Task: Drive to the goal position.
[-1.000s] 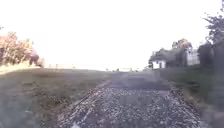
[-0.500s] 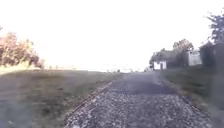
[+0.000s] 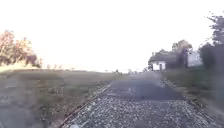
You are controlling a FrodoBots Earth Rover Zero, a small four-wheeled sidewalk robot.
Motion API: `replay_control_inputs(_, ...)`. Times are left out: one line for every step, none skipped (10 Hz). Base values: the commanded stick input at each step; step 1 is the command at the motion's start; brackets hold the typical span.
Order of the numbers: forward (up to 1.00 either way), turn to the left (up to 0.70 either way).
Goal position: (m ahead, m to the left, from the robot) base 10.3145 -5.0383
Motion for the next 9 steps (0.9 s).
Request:
replay_control_inputs(0.70,-0.14)
replay_control_inputs(0.70,-0.14)
replay_control_inputs(0.69,-0.16)
replay_control_inputs(0.48,-0.48)
replay_control_inputs(0.27,-0.81)
replay_control_inputs(0.00,-0.70)
replay_control_inputs(0.00,-0.70)
replay_control_inputs(0.00,-0.70)
replay_control_inputs(0.00,-0.70)
